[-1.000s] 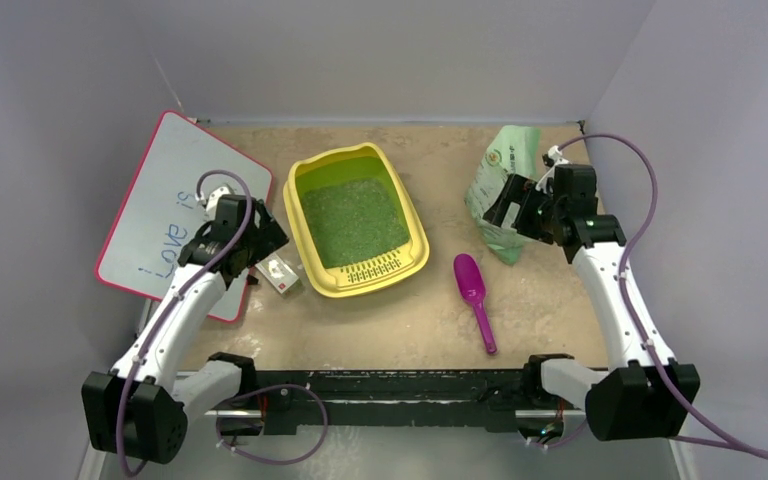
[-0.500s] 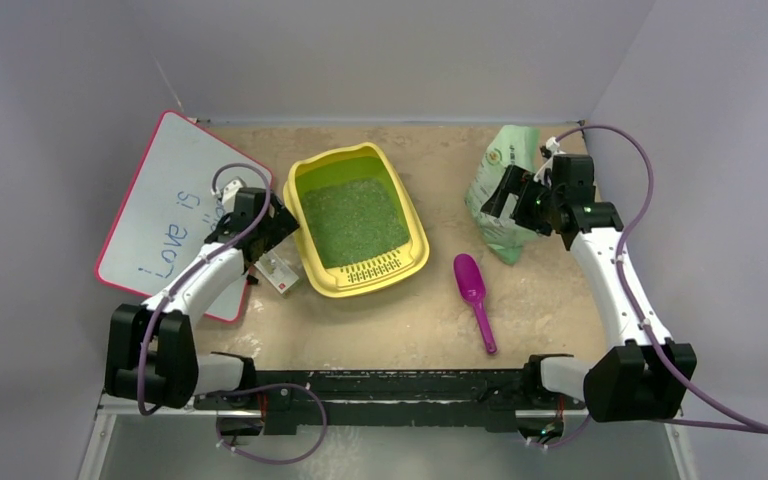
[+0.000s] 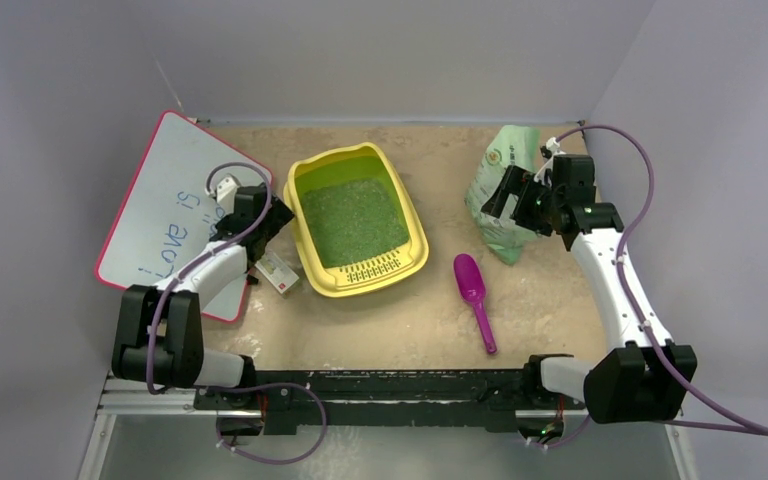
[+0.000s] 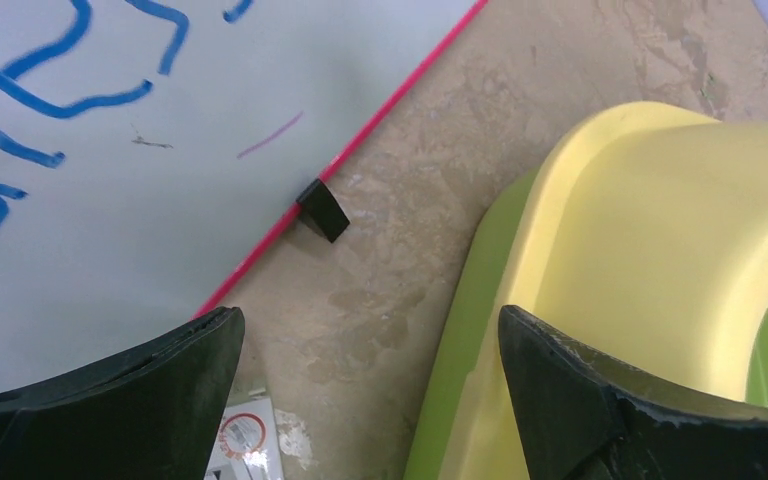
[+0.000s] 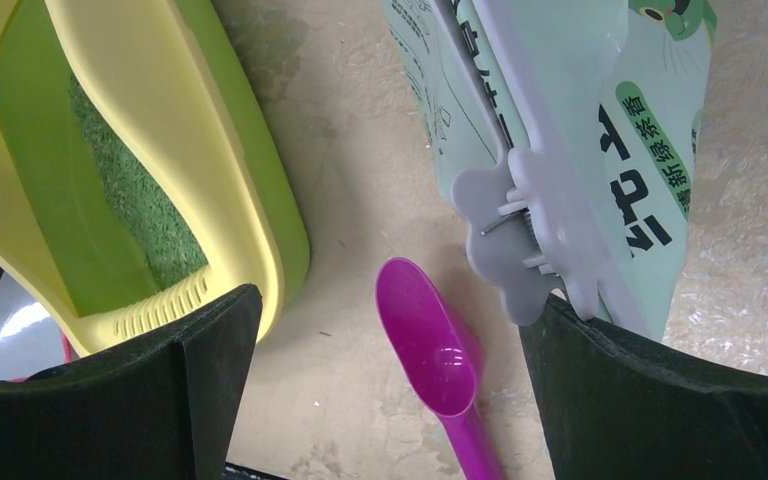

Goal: Fill the litter box with clean litter
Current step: Move the distractor to the center of the board.

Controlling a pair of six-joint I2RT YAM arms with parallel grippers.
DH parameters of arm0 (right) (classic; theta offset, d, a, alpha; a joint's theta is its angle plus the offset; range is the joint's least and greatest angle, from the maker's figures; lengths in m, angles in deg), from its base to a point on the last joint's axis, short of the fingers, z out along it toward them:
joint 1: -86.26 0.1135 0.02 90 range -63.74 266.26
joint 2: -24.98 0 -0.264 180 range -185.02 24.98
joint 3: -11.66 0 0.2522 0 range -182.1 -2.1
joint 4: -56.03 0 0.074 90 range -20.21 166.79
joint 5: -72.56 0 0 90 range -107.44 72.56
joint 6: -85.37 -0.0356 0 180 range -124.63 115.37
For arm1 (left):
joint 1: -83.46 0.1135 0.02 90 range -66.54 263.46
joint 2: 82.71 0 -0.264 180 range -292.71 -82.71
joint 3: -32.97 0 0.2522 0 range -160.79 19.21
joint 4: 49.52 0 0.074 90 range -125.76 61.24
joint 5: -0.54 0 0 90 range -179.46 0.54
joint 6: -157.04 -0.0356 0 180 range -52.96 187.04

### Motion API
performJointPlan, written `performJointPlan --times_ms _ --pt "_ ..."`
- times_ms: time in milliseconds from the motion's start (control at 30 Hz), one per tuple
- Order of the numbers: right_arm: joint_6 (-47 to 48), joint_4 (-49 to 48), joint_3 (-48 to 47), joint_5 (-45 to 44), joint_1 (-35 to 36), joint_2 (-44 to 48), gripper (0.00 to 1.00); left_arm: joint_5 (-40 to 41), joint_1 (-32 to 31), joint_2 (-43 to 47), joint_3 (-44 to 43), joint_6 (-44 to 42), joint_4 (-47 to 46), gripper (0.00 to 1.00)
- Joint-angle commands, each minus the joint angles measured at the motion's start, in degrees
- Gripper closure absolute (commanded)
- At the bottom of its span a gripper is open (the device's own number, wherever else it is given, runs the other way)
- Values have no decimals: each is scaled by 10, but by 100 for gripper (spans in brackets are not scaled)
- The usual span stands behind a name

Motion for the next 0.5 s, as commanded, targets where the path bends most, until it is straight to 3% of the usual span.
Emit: performJointPlan --times_ms 0,467 --pt "7 -4 -19 6 -2 -4 1 55 8 -3 25 -36 31 2" --pt "14 0 -21 5 -2 -16 1 123 10 -25 17 -34 76 1"
